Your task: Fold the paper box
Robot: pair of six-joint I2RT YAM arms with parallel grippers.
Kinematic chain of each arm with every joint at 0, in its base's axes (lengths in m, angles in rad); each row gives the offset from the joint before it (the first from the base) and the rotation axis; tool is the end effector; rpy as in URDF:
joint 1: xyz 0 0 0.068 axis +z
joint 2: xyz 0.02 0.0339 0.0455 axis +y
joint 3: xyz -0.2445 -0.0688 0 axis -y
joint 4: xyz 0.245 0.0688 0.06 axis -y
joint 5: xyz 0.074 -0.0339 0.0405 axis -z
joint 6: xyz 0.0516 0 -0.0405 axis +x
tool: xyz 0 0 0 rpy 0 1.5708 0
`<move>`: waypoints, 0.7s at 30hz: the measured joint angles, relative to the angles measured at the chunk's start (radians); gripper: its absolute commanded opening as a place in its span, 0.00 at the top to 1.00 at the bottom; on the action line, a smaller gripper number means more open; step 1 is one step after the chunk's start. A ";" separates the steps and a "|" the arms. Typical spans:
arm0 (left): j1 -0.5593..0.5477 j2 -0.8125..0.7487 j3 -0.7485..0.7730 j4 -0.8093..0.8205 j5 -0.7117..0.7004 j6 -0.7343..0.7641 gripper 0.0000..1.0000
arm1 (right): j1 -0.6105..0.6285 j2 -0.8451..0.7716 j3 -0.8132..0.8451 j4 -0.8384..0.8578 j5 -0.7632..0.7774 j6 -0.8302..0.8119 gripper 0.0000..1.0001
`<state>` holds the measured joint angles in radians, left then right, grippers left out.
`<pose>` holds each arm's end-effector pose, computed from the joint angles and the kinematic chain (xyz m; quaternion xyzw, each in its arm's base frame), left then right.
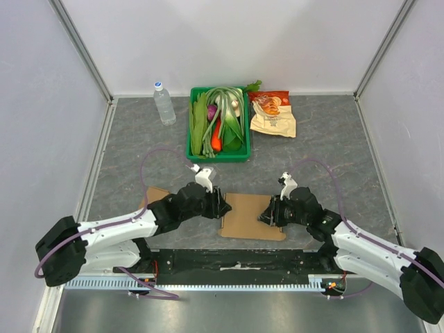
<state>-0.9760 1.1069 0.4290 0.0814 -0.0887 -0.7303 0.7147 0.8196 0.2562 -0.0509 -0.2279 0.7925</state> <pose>0.1398 -0.1985 0.1548 0.0876 0.8787 -0.3265 0.3370 0.1388 0.1359 0.1405 -0.0180 0.8834 0.3865 0.2644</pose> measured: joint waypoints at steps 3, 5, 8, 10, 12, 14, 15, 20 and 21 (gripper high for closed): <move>0.000 -0.047 0.086 -0.019 0.064 0.026 0.65 | -0.005 0.034 -0.043 0.087 -0.028 0.003 0.65; 0.000 -0.051 0.122 0.026 0.112 0.031 0.73 | -0.005 0.059 -0.055 0.143 -0.034 0.004 0.67; -0.001 0.040 0.127 0.115 0.177 0.021 0.77 | -0.005 0.083 -0.055 0.175 -0.047 0.001 0.67; -0.002 0.140 0.101 0.177 0.200 0.005 0.78 | -0.006 0.069 -0.031 0.128 -0.038 -0.007 0.60; -0.003 0.217 0.040 0.187 0.198 -0.010 0.77 | -0.009 0.029 0.018 0.013 -0.003 -0.022 0.45; 0.000 0.249 -0.005 0.229 0.203 -0.036 0.76 | -0.024 -0.026 0.074 -0.101 0.045 -0.037 0.35; -0.002 0.248 -0.003 0.246 0.200 -0.035 0.72 | -0.031 -0.058 0.111 -0.167 0.076 -0.049 0.28; -0.006 0.231 0.008 0.236 0.194 -0.024 0.58 | -0.080 -0.080 0.177 -0.307 0.153 -0.047 0.24; -0.007 0.213 0.013 0.211 0.190 -0.016 0.53 | -0.089 -0.073 0.176 -0.335 0.164 -0.043 0.25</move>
<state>-0.9833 1.3197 0.4423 0.2928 0.1013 -0.7467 0.6262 0.7467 0.4320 -0.3859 -0.0639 0.7494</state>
